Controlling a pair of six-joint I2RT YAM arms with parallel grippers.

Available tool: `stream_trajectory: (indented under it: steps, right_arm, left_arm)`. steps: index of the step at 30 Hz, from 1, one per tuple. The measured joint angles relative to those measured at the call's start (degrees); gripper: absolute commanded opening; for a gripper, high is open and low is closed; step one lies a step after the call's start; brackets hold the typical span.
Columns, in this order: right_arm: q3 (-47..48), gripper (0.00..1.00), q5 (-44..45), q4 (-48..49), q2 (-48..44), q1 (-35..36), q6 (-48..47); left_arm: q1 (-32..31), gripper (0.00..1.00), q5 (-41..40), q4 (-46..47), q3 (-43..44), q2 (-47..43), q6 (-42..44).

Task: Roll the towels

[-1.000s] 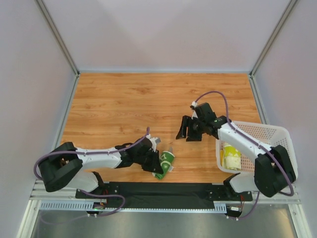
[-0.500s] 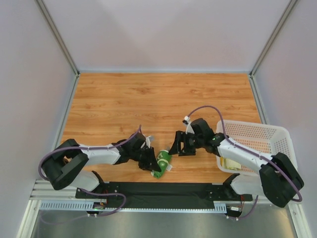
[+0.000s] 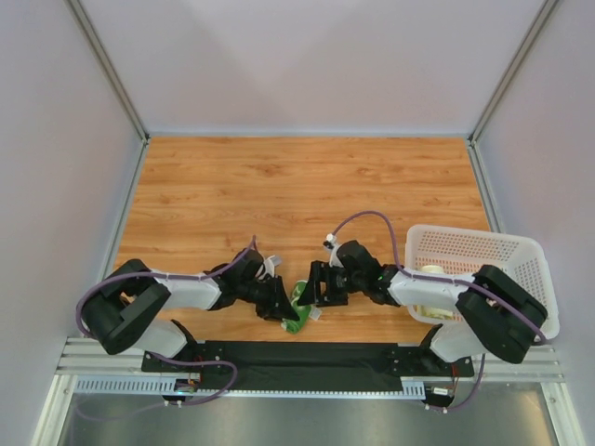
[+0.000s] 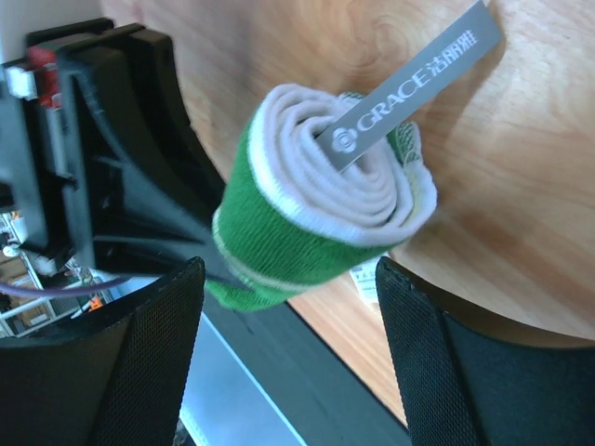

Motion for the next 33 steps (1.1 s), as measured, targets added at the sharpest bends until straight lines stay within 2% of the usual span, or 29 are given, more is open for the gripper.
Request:
stream_trajectory:
  steps: [5, 10, 13, 14, 17, 19, 20, 23, 27, 33]
  right_arm:
    - [-0.15, 0.73, 1.2, 6.05, 5.46, 1.51, 3.13]
    - [-0.15, 0.67, 4.2, 10.67, 7.5, 4.98, 6.23]
    - [-0.15, 0.51, 6.21, 12.66, 8.5, 7.19, 7.89]
    - [-0.15, 0.38, 6.73, 13.49, 8.9, 7.8, 8.44]
    - [-0.39, 0.2, 7.23, 16.09, 10.1, 8.85, 9.97]
    - [-0.5, 0.13, 6.75, 17.57, 10.93, 8.92, 10.93]
    - [-0.52, 0.05, 7.63, 17.75, 11.32, 8.94, 11.28]
    - [-0.35, 0.0, 7.41, 19.19, 13.0, 9.01, 12.07]
    - [2.08, 0.0, 8.41, 14.56, 12.17, 9.53, 10.62]
    - [7.13, 0.0, 13.27, -3.61, 0.7, 6.56, 4.72]
  left_arm:
    - [0.46, 0.08, 1.01, 5.27, -2.56, 0.48, -2.78]
    - [0.85, 0.08, 2.19, 13.0, -5.84, 1.86, -6.69]
    - [1.55, 0.08, 3.56, 17.2, -7.82, 3.37, -9.38]
    - [1.84, 0.08, 4.11, 18.25, -8.41, 3.82, -10.32]
    - [2.78, 0.1, 5.62, 19.67, -9.55, 4.66, -12.52]
    - [3.04, 0.15, 6.01, 20.28, -10.1, 4.57, -12.46]
    - [3.26, 0.18, 5.99, 20.52, -10.36, 4.22, -12.37]
    - [3.1, 0.34, 5.77, 17.86, -10.1, 2.58, -11.52]
    - [2.32, 0.46, 2.51, 5.22, -7.04, -3.67, -6.8]
    - [1.49, 0.5, -5.27, -14.6, 0.76, -16.44, 0.87]
